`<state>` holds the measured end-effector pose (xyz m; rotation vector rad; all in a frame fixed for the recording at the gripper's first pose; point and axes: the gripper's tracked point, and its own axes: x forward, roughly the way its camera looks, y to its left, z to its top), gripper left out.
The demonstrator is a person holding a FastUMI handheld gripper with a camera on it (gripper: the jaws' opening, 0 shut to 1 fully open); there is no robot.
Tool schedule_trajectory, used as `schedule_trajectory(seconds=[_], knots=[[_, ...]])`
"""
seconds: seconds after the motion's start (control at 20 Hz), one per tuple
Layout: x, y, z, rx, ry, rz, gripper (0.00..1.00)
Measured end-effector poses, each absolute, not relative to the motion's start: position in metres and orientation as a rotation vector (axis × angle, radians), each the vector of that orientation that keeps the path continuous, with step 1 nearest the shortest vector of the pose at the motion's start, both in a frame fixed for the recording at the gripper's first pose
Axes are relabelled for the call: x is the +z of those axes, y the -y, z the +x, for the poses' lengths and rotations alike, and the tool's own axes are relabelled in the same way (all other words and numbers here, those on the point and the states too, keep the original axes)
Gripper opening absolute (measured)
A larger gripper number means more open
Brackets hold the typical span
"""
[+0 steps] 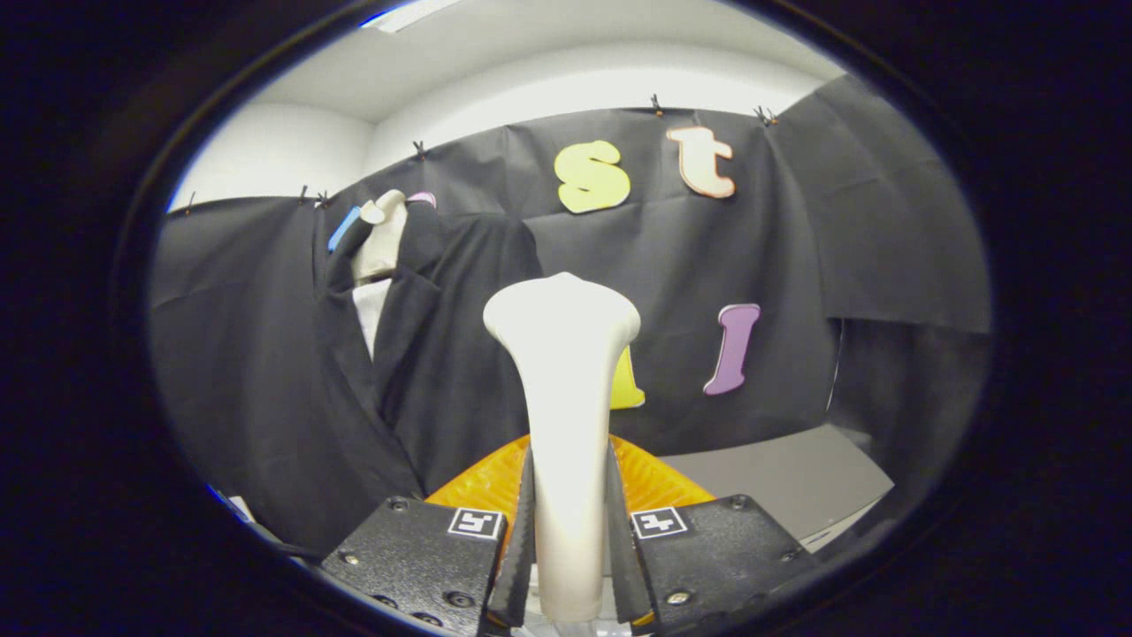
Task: Iron the clothes twice with a garment steamer, once on the left side and once on the right side.
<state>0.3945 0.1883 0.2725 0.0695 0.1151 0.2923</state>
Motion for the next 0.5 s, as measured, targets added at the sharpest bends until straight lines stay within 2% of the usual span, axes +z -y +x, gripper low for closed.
schedule_trajectory(seconds=[0.5], knots=[[0.312, -0.300, 0.390, 0.219, -0.003, -0.048, 0.40]])
